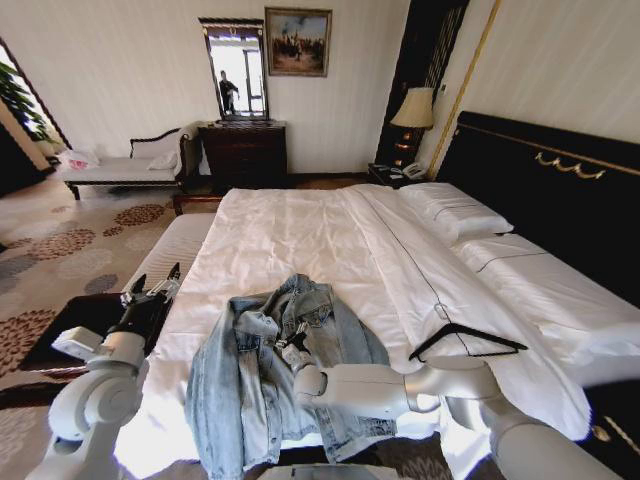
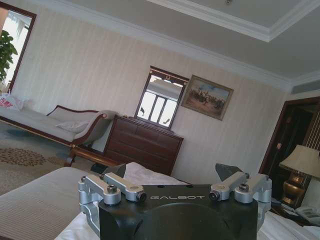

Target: Pick up the clothes from the bed and hang them on the clothes hanger.

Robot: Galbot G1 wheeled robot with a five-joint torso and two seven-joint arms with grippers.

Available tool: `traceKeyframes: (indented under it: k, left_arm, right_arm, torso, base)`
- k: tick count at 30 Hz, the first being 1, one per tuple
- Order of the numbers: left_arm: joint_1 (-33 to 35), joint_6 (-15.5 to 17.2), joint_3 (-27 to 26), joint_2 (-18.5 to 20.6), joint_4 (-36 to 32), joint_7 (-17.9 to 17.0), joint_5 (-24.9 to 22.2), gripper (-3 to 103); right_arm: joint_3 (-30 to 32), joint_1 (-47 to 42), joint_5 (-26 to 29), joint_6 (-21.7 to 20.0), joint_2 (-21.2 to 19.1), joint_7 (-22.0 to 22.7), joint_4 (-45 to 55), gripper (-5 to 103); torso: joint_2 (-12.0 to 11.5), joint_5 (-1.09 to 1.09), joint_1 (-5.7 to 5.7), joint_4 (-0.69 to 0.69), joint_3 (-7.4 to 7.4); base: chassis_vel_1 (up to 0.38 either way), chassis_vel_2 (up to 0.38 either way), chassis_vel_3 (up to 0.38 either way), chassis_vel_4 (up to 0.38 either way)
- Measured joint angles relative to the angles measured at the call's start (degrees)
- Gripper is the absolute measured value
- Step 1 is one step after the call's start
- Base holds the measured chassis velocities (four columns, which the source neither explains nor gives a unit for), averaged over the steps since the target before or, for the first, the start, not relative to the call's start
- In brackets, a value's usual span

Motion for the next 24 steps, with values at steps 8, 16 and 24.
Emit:
traceKeyframes:
  k: [8, 16, 24]
  left_arm:
    - [0.08, -0.21, -0.95, 0.13, 0.04, 0.0, -0.37, 100]
    - [0.27, -0.25, -1.05, 0.36, -0.22, 0.01, -0.53, 100]
    - [0.29, -0.3, -0.87, 0.4, -0.25, 0.02, -0.55, 100]
  right_arm:
    - [-1.19, -0.62, -0.03, 0.07, 1.93, -0.36, -3.12, 91]
    - [-1.51, -1.4, -0.63, -2.37, 2.53, 1.11, -6.4, 68]
    - [-1.38, -1.88, -1.47, -2.56, 2.37, 1.21, -7.71, 41]
  torso:
    - [-0.01, 0.01, 0.0, 0.0, 0.0]
    - [-0.01, 0.01, 0.0, 0.0, 0.0]
    - [-0.01, 0.01, -0.01, 0.0, 0.0]
  base:
    - [0.0, 0.0, 0.0, 0.0]
    - [0.0, 0.0, 0.0, 0.0]
    - [0.0, 0.0, 0.0, 0.0]
